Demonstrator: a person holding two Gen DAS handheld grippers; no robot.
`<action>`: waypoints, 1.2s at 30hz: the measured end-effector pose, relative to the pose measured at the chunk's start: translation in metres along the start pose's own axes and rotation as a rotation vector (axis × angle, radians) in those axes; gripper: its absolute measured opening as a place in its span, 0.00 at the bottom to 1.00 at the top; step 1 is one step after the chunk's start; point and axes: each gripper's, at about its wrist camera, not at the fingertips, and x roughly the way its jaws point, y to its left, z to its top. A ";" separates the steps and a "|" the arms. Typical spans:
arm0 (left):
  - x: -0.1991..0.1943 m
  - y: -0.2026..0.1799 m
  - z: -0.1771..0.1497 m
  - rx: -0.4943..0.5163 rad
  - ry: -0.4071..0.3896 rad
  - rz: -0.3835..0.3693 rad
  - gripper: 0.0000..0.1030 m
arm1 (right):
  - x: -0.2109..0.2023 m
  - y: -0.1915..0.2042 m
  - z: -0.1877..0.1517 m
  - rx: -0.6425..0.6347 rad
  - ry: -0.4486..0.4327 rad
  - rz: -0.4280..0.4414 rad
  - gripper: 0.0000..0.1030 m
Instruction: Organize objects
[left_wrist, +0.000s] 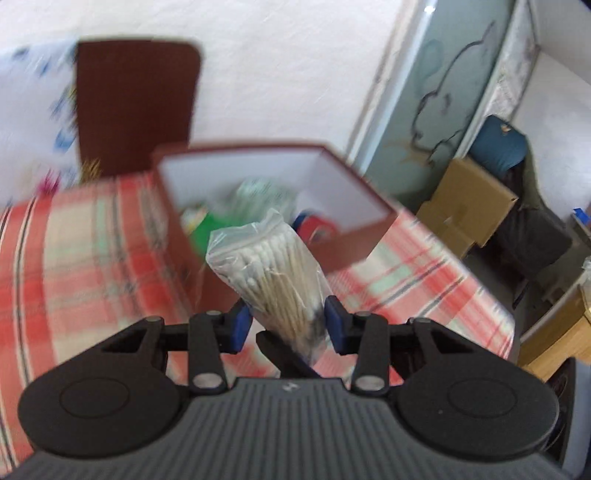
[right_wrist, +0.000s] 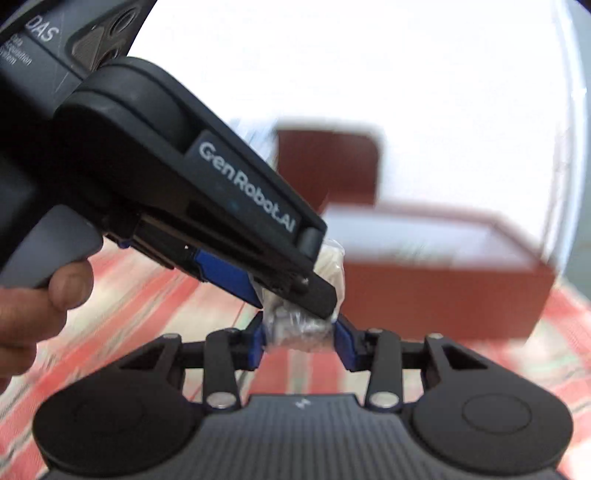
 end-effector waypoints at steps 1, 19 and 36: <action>0.008 -0.008 0.013 0.021 -0.012 -0.009 0.42 | 0.001 -0.008 0.008 0.006 -0.036 -0.030 0.37; 0.106 -0.031 0.068 0.114 -0.062 0.174 0.64 | 0.094 -0.135 0.028 0.123 -0.031 -0.337 0.73; 0.006 -0.022 -0.023 0.092 0.002 0.431 0.84 | -0.019 -0.115 -0.022 0.505 0.108 -0.171 0.81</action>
